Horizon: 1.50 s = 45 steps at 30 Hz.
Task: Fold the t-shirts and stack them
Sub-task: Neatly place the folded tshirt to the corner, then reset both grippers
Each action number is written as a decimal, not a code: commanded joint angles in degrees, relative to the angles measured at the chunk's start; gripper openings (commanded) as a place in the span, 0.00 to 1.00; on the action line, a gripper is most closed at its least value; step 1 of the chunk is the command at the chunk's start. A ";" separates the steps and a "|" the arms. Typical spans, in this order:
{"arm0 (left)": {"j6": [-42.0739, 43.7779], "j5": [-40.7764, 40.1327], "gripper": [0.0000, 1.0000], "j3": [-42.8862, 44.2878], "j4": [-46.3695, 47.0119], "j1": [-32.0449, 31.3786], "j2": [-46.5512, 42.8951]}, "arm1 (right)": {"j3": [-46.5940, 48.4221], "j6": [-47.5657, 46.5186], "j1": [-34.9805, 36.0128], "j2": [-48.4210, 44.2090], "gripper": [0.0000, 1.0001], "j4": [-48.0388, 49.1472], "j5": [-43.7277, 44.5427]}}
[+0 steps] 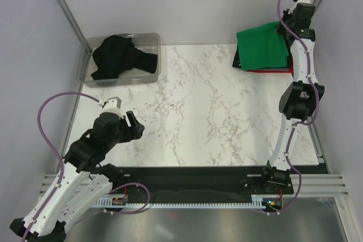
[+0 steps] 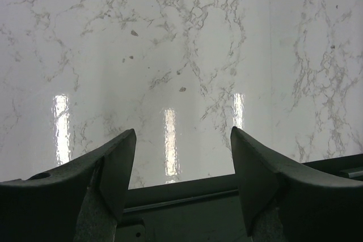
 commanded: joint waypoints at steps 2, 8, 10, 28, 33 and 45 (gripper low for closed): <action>-1.34 -0.31 0.76 0.13 1.53 0.33 -0.37 | 1.56 1.65 -0.91 2.71 0.00 8.45 4.88; -1.42 -0.31 0.76 0.13 1.44 0.33 -0.02 | 1.91 2.00 -1.52 7.71 0.00 13.19 9.89; -1.42 -0.05 0.76 0.22 1.62 0.33 0.16 | 2.52 3.23 -1.96 10.35 0.00 16.26 10.24; -1.51 0.13 0.80 0.22 1.44 0.33 0.86 | -0.71 2.62 -2.31 18.54 0.46 45.88 19.99; -1.34 0.74 0.80 0.31 1.44 0.33 -0.10 | -8.54 5.25 -2.31 11.07 0.98 46.86 26.29; -1.16 1.44 0.84 0.31 1.71 0.33 -1.95 | -24.78 21.59 -2.49 -23.80 0.98 41.50 28.10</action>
